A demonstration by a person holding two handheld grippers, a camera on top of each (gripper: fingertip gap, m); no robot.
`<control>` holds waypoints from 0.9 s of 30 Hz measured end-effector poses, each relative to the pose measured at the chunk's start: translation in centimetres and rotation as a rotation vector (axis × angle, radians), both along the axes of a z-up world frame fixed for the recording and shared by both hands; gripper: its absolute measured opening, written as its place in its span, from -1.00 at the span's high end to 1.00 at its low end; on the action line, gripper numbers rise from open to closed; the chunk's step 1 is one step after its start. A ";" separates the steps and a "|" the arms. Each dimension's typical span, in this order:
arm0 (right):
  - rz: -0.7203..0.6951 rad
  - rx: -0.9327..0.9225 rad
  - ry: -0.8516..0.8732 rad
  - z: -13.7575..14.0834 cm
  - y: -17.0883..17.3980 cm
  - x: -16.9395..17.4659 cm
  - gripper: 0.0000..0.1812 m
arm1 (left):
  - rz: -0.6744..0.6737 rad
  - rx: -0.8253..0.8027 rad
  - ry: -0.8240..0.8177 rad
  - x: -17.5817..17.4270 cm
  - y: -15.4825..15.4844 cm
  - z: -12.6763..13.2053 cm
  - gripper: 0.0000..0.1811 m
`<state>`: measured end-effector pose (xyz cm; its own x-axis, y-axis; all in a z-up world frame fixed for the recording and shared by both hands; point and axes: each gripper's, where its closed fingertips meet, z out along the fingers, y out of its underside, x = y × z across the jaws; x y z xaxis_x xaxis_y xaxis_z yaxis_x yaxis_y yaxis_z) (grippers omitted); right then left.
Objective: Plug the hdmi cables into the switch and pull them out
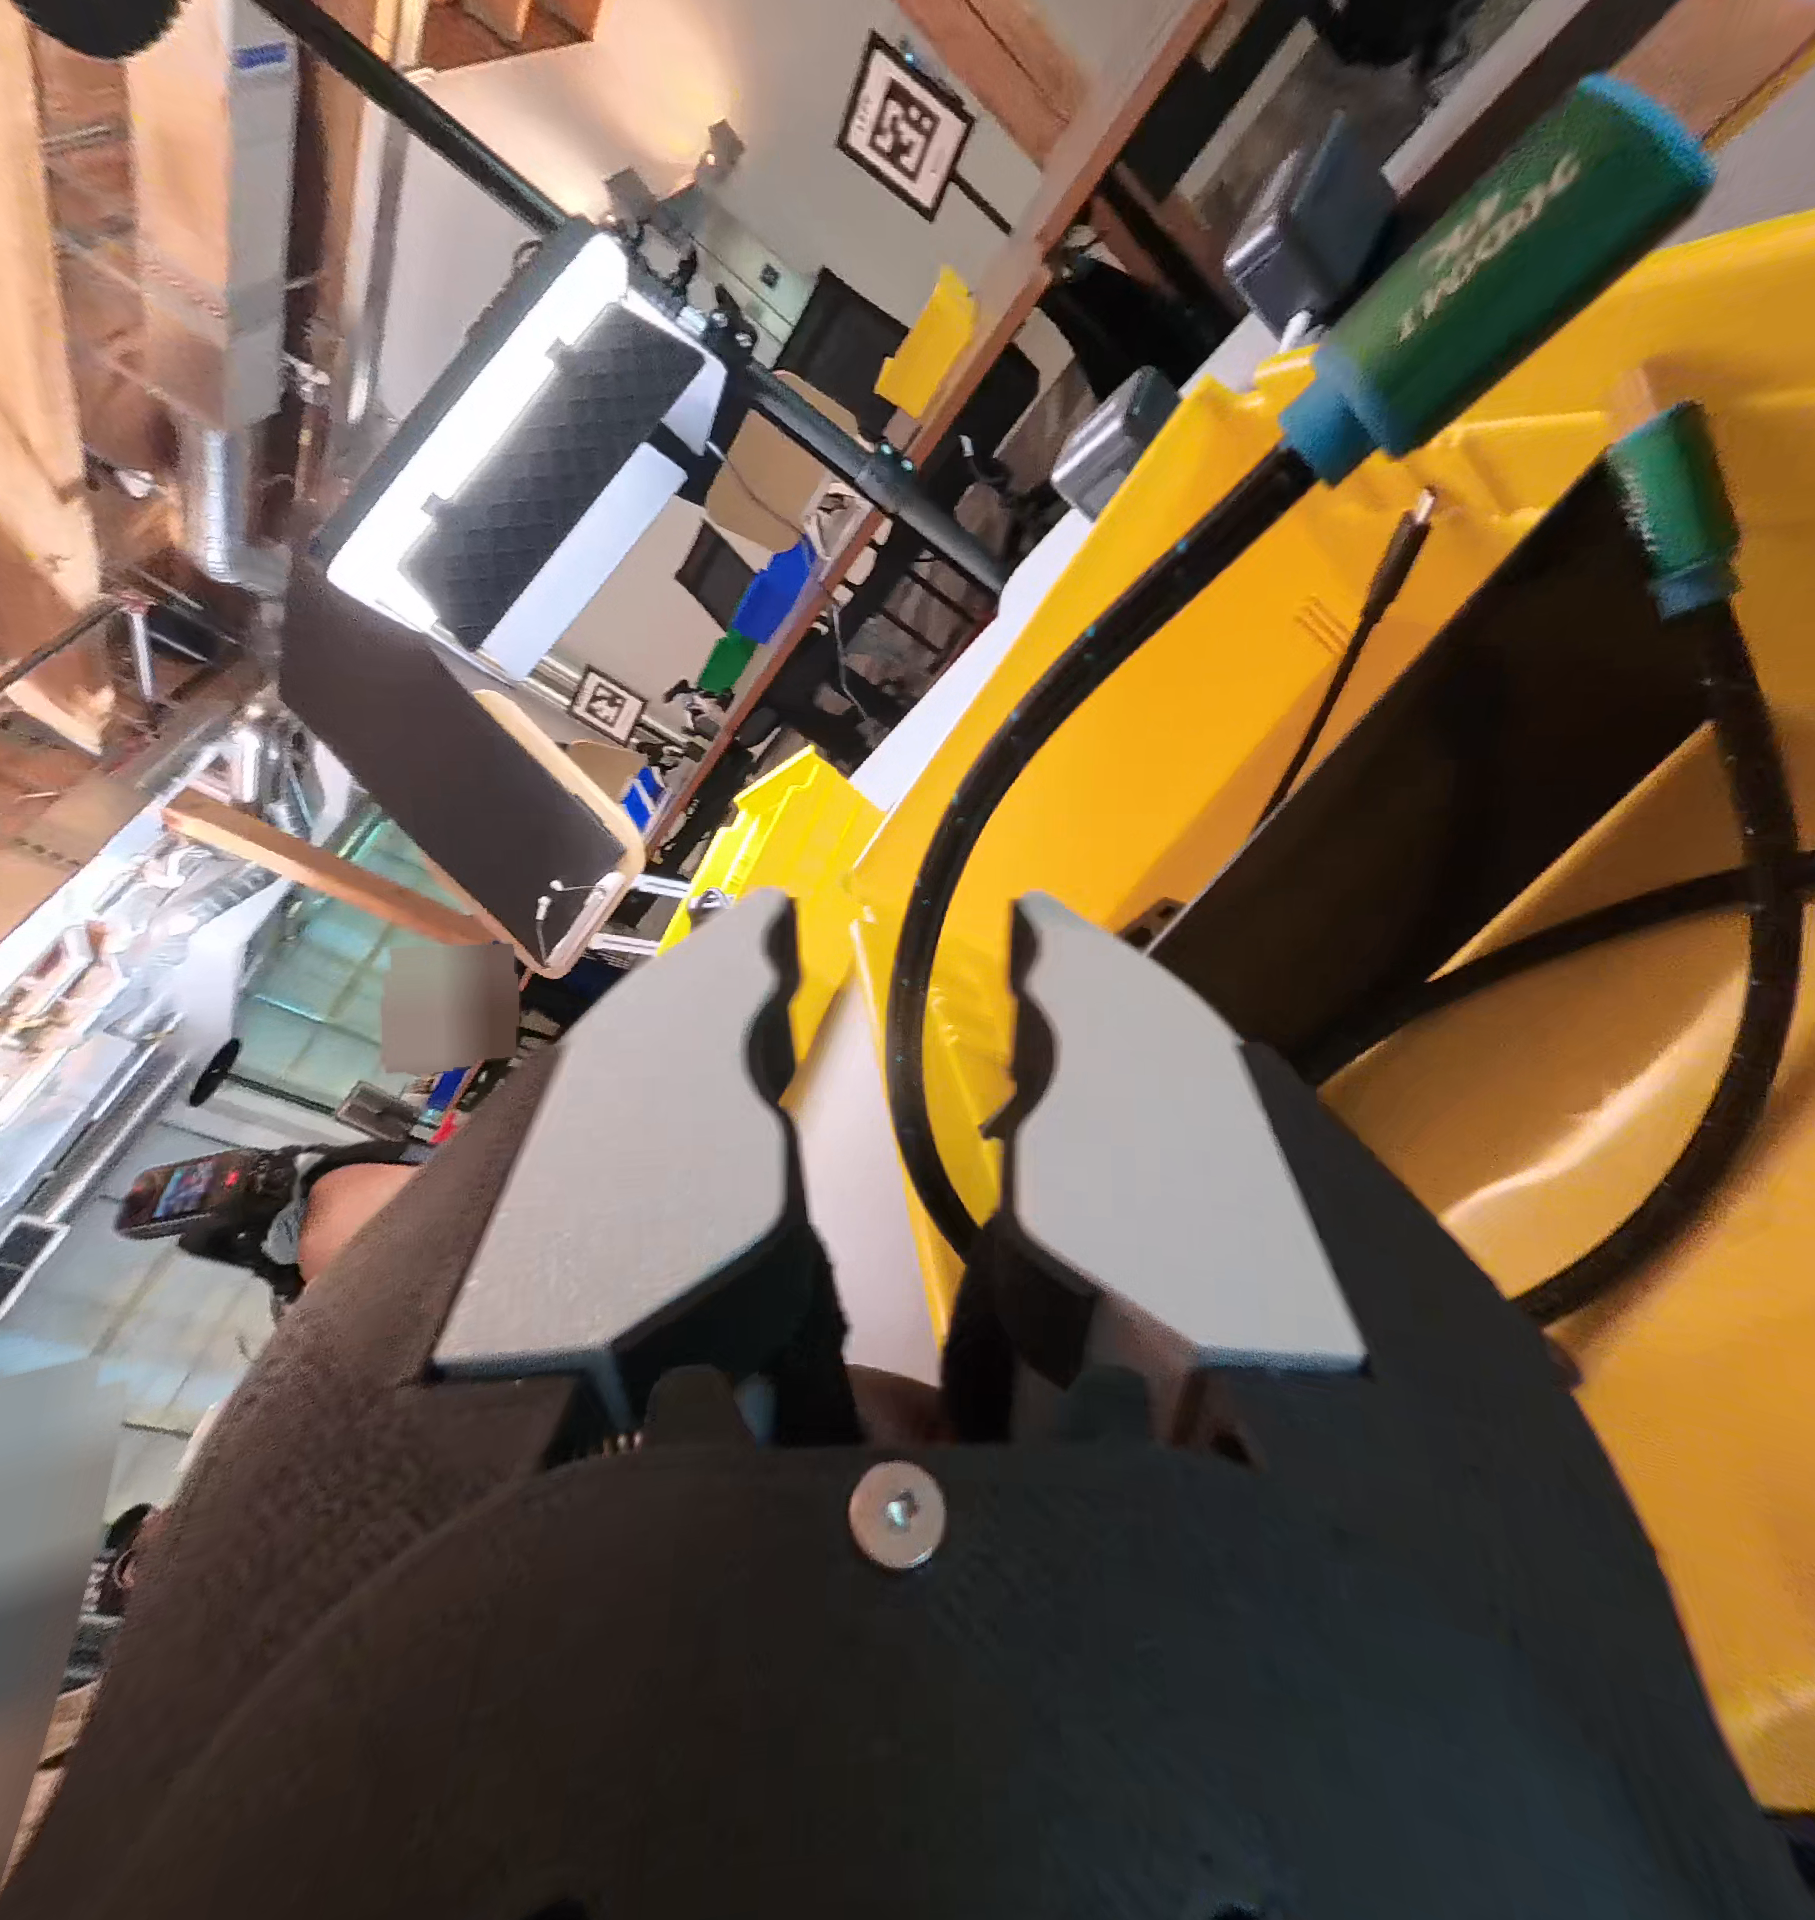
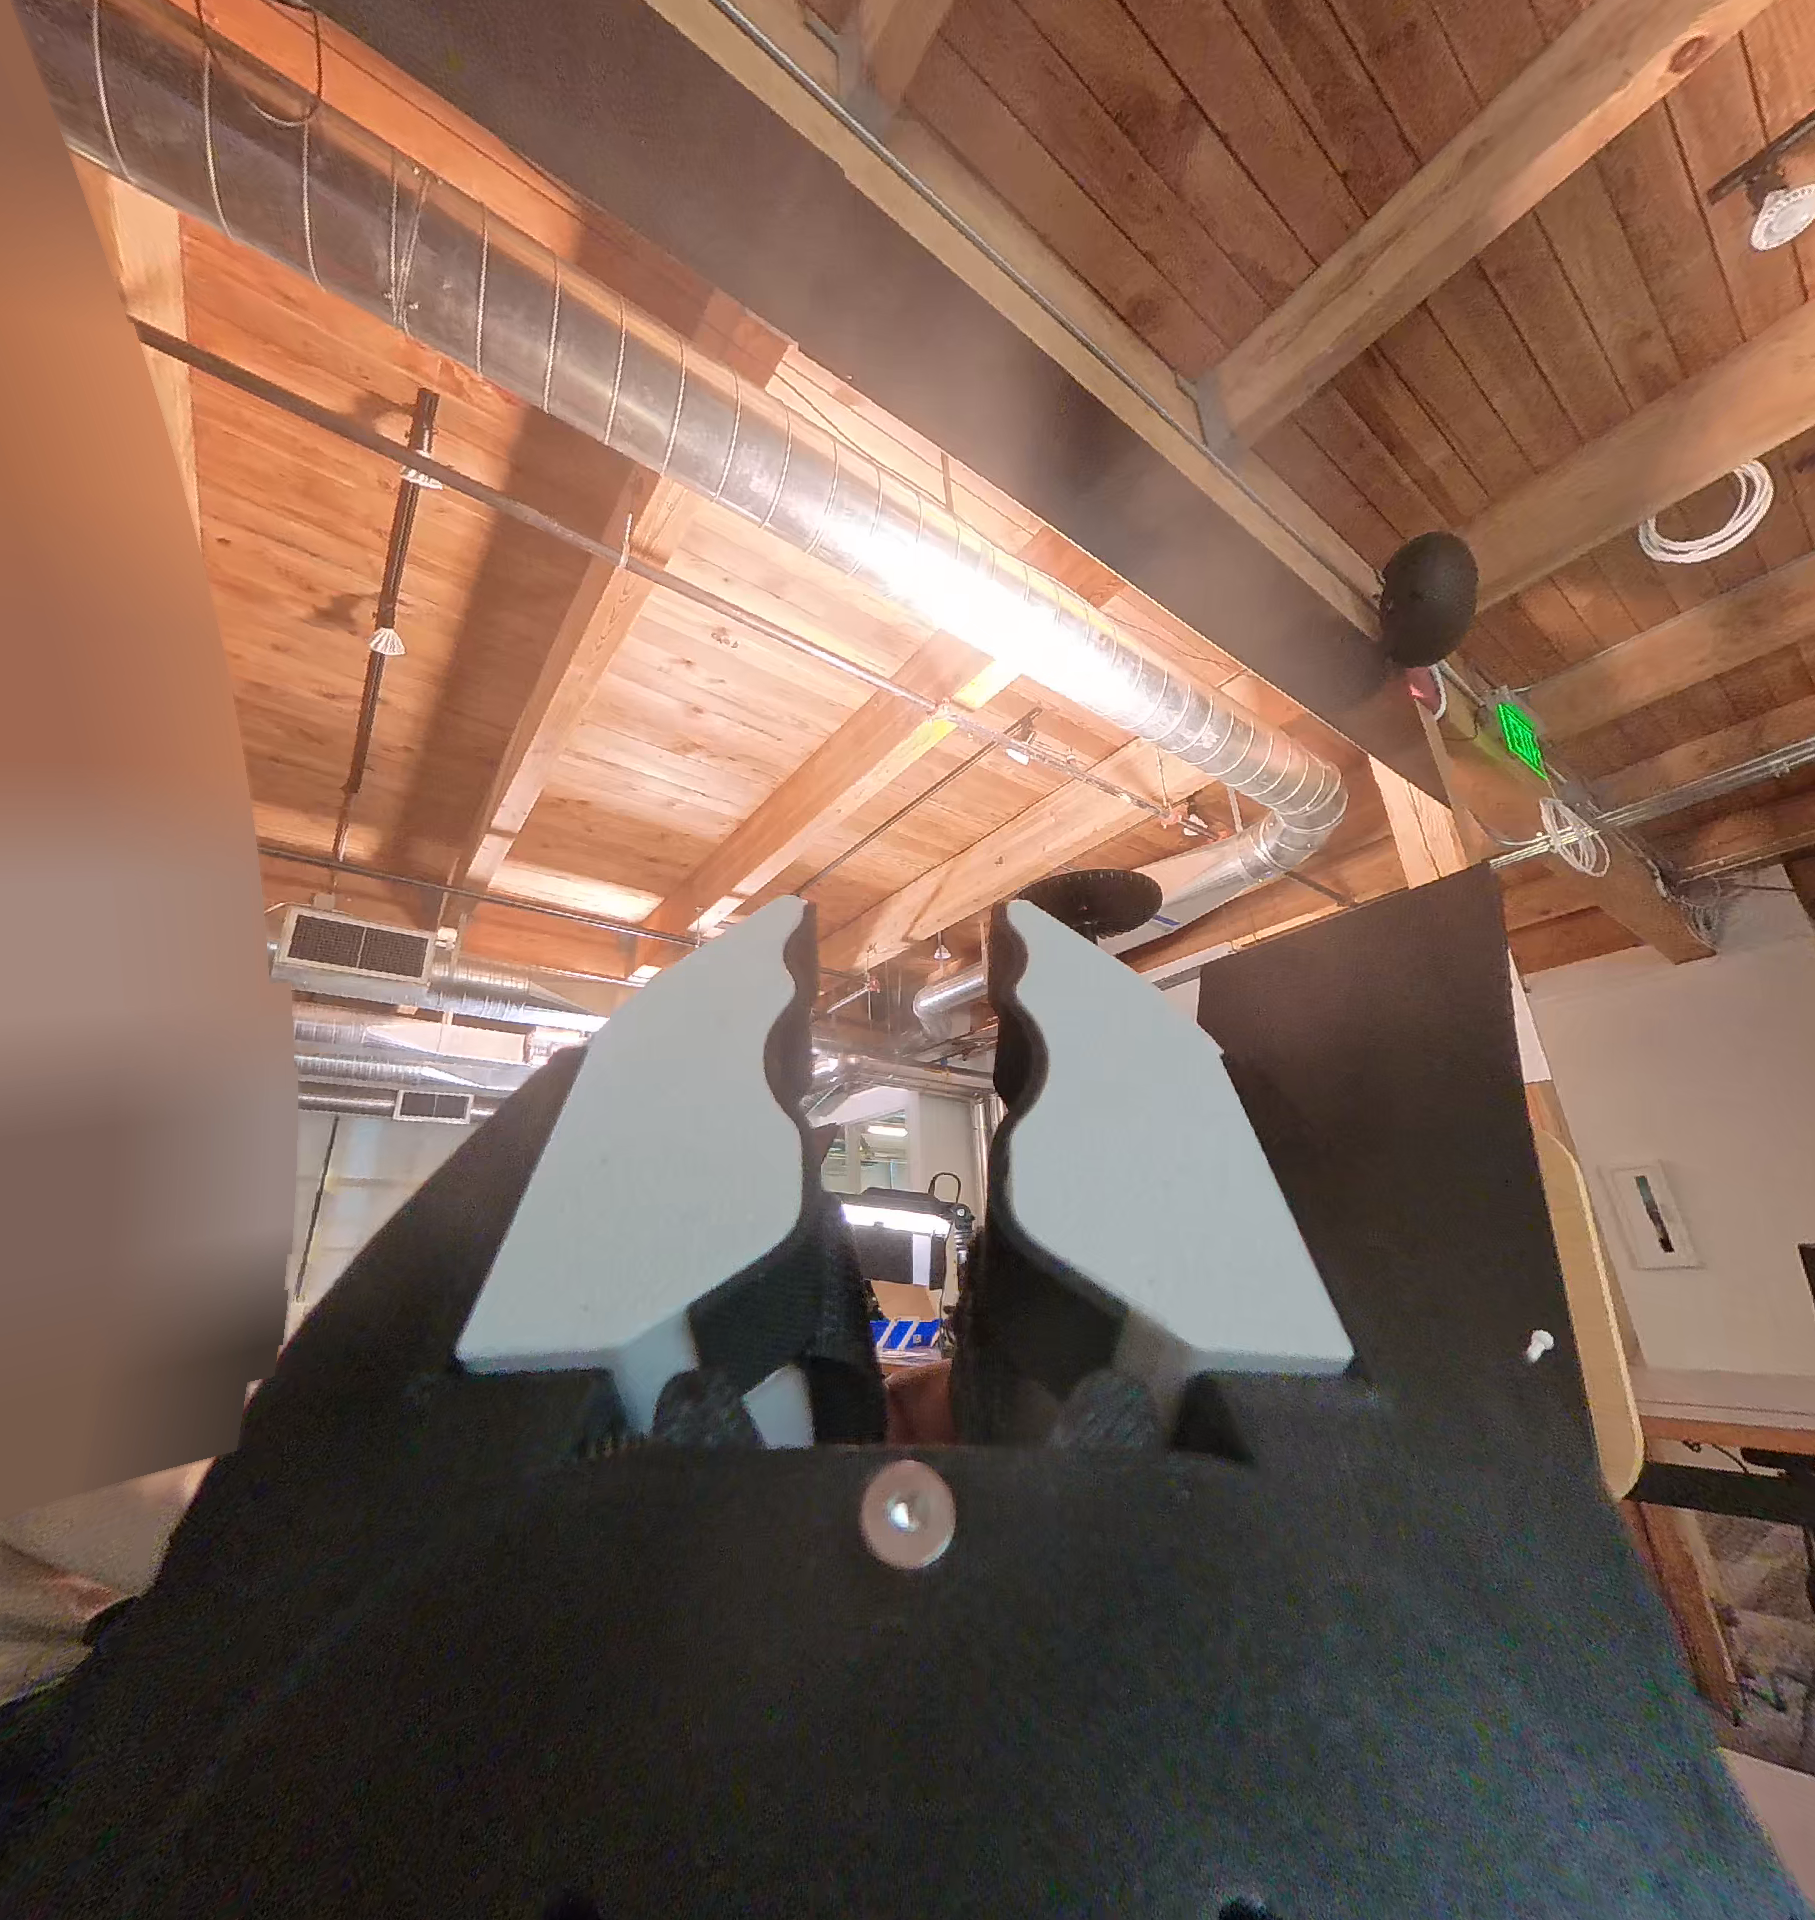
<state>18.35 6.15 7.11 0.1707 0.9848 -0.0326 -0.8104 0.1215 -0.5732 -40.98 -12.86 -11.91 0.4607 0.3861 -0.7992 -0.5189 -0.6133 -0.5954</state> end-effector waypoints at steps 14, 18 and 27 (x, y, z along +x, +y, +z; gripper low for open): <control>0.053 0.023 -0.013 0.0 -1.0 -0.6 0.48 | 0.104 0.283 0.153 2.2 -3.1 7.9 0.92; 0.018 -0.017 0.014 0.2 0.1 -0.1 0.21 | 0.148 0.439 0.305 4.7 -4.7 12.1 0.92; 0.044 0.173 -0.338 -2.3 -3.1 -4.8 0.99 | -0.037 0.667 0.487 14.1 -4.1 18.1 0.93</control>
<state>13.50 3.09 4.77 0.1012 0.9774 0.1859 -0.5855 0.2095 -0.7831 -26.84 -16.95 6.14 0.1437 0.8414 -0.5210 -0.8256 -0.1884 -0.5319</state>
